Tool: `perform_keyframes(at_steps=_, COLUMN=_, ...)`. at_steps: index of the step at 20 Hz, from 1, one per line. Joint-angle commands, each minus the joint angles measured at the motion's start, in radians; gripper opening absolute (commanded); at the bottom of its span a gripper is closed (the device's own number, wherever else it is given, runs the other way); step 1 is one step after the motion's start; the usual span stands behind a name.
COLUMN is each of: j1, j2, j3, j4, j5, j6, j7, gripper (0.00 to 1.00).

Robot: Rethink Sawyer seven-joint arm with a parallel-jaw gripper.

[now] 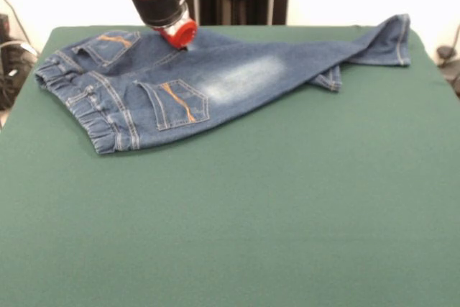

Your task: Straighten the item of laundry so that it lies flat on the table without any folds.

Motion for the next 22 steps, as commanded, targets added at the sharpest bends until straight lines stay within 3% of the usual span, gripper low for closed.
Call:
perform_keyframes(at_steps=1, j1=-0.006, j2=-0.046, j3=0.151, j4=-0.071, j5=-0.006, j6=0.088, j7=-0.193, gripper=1.0)
perform_keyframes(at_steps=4, j1=-0.01, j2=-0.054, j3=0.16, j4=-0.065, j5=0.015, j6=0.132, j7=-0.186, gripper=1.0)
perform_keyframes(at_steps=9, j1=-0.008, j2=0.004, j3=0.163, j4=-0.135, j5=-0.101, j6=-0.034, j7=-0.205, gripper=1.0)
perform_keyframes(at_steps=12, j1=-0.037, j2=0.028, j3=0.188, j4=-0.146, j5=-0.116, j6=-0.036, j7=-0.229, gripper=1.0)
perform_keyframes(at_steps=16, j1=-0.022, j2=-0.009, j3=0.179, j4=-0.116, j5=-0.076, j6=0.073, j7=-0.171, gripper=1.0)
perform_keyframes(at_steps=17, j1=0.002, j2=-0.03, j3=0.156, j4=-0.108, j5=-0.041, j6=0.152, j7=-0.129, gripper=1.0)
perform_keyframes(at_steps=22, j1=0.012, j2=-0.098, j3=0.15, j4=-0.07, j5=0.004, j6=0.251, j7=-0.107, gripper=1.0)
